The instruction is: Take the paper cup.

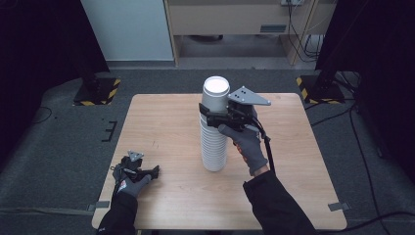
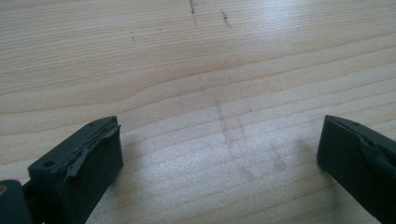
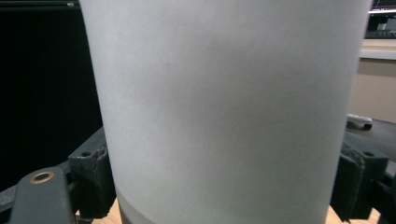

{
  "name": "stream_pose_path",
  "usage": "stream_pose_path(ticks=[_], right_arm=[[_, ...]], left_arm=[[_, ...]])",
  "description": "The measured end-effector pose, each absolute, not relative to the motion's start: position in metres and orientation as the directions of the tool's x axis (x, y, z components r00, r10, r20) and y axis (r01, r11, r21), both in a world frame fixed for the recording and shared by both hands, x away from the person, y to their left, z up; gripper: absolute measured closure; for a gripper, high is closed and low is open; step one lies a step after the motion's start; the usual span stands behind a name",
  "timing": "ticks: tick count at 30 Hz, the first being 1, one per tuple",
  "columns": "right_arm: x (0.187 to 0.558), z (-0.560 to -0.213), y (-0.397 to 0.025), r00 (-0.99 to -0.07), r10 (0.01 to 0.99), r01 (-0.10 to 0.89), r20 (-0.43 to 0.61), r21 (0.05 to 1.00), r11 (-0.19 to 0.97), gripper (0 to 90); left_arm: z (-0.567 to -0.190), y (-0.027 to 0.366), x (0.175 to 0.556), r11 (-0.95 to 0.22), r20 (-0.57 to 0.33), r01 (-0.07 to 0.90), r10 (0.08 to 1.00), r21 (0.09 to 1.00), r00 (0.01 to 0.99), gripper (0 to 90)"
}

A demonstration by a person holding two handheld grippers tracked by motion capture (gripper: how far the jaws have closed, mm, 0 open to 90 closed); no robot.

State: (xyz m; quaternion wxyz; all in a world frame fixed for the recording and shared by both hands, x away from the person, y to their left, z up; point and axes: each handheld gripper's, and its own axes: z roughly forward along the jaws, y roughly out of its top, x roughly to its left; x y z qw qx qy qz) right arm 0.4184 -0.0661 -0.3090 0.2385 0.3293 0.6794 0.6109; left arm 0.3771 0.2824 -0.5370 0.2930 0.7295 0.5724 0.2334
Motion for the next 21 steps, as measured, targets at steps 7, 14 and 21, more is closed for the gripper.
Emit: stream_pose_path(ticks=[7, 14, 21], right_arm=[[0.419, -0.298, -0.069, -0.671, 0.736, 0.144, 0.091, 0.989, 0.009, 15.0], [0.418, -0.289, -0.073, -0.673, 0.734, 0.131, 0.092, 0.991, -0.003, 15.0], [0.418, -0.283, -0.076, -0.677, 0.725, 0.13, 0.127, 0.99, -0.052, 15.1]], left_arm=[[-0.537, 0.282, 0.377, -0.173, 0.005, 0.698, 0.972, 0.694, 0.236, 0.0], [-0.537, 0.282, 0.377, -0.173, 0.005, 0.698, 0.972, 0.695, 0.236, 0.0], [-0.537, 0.282, 0.377, -0.173, 0.005, 0.698, 0.972, 0.695, 0.236, 0.0]])
